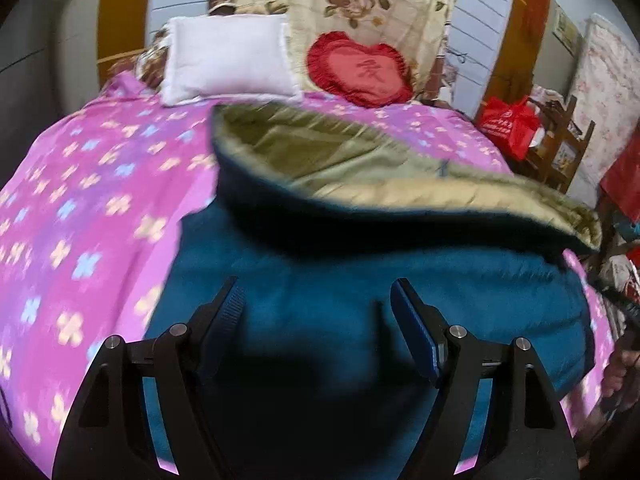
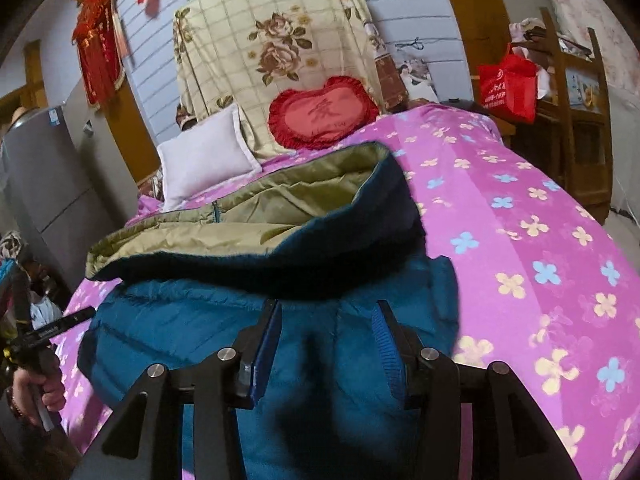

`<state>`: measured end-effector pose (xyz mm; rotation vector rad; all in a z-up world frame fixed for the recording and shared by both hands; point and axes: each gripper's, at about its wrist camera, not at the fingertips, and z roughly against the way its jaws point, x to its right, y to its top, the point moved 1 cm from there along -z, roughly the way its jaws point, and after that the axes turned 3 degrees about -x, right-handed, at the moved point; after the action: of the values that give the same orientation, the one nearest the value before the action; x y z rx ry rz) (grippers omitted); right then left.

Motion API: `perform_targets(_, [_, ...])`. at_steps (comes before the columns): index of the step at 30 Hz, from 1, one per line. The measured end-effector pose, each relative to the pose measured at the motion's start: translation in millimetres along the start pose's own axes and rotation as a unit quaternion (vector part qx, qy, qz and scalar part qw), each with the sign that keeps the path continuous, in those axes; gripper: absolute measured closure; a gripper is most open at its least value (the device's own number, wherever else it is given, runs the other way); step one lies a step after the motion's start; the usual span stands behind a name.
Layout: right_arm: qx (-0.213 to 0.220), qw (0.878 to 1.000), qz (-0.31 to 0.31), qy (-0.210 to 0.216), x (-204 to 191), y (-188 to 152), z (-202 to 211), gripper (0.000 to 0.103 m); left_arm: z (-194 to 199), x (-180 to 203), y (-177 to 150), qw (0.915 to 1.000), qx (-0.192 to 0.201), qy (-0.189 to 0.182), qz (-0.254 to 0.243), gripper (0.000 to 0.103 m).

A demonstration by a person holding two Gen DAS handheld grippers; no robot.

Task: Fold large clothes

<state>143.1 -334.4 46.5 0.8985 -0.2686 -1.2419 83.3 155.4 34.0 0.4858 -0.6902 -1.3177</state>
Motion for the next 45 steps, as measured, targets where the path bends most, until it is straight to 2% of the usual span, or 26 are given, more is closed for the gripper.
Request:
perform_targets(2, [-0.022, 1.0, -0.001, -0.004, -5.0, 11.4, -19.2, 0.057, -15.0, 9.3, 24.3, 1.0, -0.002, -0.003, -0.001, 0.027])
perform_targets(3, [-0.039, 0.999, -0.006, -0.012, -6.7, 19.1, -32.7, 0.052, -26.7, 10.5, 39.9, 1.0, -0.006, -0.002, 0.004, 0.027])
perform_targets(4, [-0.055, 0.998, -0.013, -0.022, -7.2, 25.7, -44.5, 0.034, -37.9, 10.5, 53.0, 0.9999, -0.011, 0.003, 0.01, 0.027])
perform_targets(6, [-0.079, 0.996, -0.026, -0.044, -7.5, 38.9, -67.4, 0.013, -56.6, 10.9, 74.6, 0.9997, -0.018, 0.016, 0.008, 0.027])
perform_targets(9, [-0.082, 0.995, -0.036, -0.045, -2.6, 46.4, -88.4, 0.012, -88.9, 1.6, 100.0, 0.997, -0.012, 0.076, -0.001, 0.027])
perform_targets(11, [-0.088, 0.994, -0.048, -0.047, 6.1, 45.2, -102.3, 0.01, -111.4, -9.6, 100.4, 0.9935, -0.023, 0.111, -0.003, 0.027])
perform_targets(13, [-0.085, 0.994, -0.059, -0.041, 12.3, 43.1, -109.3, 0.008, -137.8, -26.2, 88.4, 0.9867, -0.052, 0.154, -0.006, 0.027])
perform_targets(14, [-0.081, 0.994, -0.065, -0.035, 16.7, 41.5, -112.8, 0.007, -147.4, -34.3, 80.6, 0.9862, -0.069, 0.151, 0.003, 0.025])
perform_targets(15, [-0.077, 0.994, -0.066, -0.028, 17.7, 40.9, -114.6, 0.007, -152.6, -44.1, 72.4, 0.9883, -0.077, 0.13, 0.025, 0.025])
perform_targets(17, [-0.072, 0.996, -0.056, -0.021, 15.5, 40.8, -119.3, 0.006, -146.5, -50.1, 66.4, 0.9899, -0.055, 0.123, 0.042, 0.025])
perform_targets(20, [-0.072, 0.996, -0.044, -0.026, 13.7, 40.0, -127.2, 0.005, -143.5, -50.0, 60.6, 0.9891, -0.041, 0.134, 0.044, 0.025])
perform_targets(24, [-0.068, 0.996, -0.035, -0.044, 8.9, 40.6, -128.4, 0.005, -143.4, -45.5, 62.5, 0.9871, -0.048, 0.149, 0.035, 0.025])
perform_targets(26, [-0.054, 0.996, -0.035, -0.054, 5.5, 40.0, -117.7, 0.005, -126.5, -39.8, 63.7, 0.9867, -0.031, 0.157, 0.029, 0.025])
perform_targets(30, [-0.019, 0.998, -0.017, -0.058, -14.4, 43.9, -79.4, 0.005, -73.0, -25.2, 54.4, 0.9947, 0.011, 0.101, 0.016, 0.025])
perform_targets(33, [-0.001, 0.999, -0.009, -0.042, -38.6, 37.8, -46.8, 0.005, -38.5, 1.4, 27.3, 0.9978, 0.024, 0.058, -0.023, 0.025])
perform_targets(35, [0.002, 1.0, 0.005, -0.03, -53.5, 25.1, -34.2, 0.005, -38.2, 19.6, 3.9, 0.9973, 0.0, 0.052, -0.051, 0.025])
perform_targets(37, [-0.017, 0.999, 0.024, -0.037, -62.4, 10.5, -37.5, 0.005, -56.0, 29.8, -16.8, 0.9954, -0.029, 0.066, -0.063, 0.023])
perform_targets(39, [-0.063, 0.996, 0.046, -0.049, -64.0, -6.0, -56.3, 0.004, -61.6, 26.0, -22.5, 0.997, -0.023, 0.063, -0.039, 0.018])
perform_targets(40, [-0.067, 0.995, 0.056, -0.046, -61.9, -13.6, -62.6, 0.001, -64.8, 21.6, -20.7, 0.9975, -0.029, 0.063, -0.017, 0.012])
perform_targets(41, [-0.046, 0.996, 0.06, -0.041, -58.5, -18.5, -63.7, 0.0, -66.7, 18.9, -19.6, 0.9975, -0.034, 0.062, -0.006, 0.01])
perform_targets(42, [-0.042, 0.997, 0.057, -0.036, -55.4, -20.6, -64.4, 0.0, -68.7, 16.6, -18.1, 0.9974, -0.04, 0.059, 0.004, 0.008])
perform_targets(45, [-0.053, 0.997, 0.048, -0.034, -52.9, -20.3, -68.1, 0.0, -69.0, 17.2, -20.7, 0.9975, -0.041, 0.057, 0.005, 0.007])
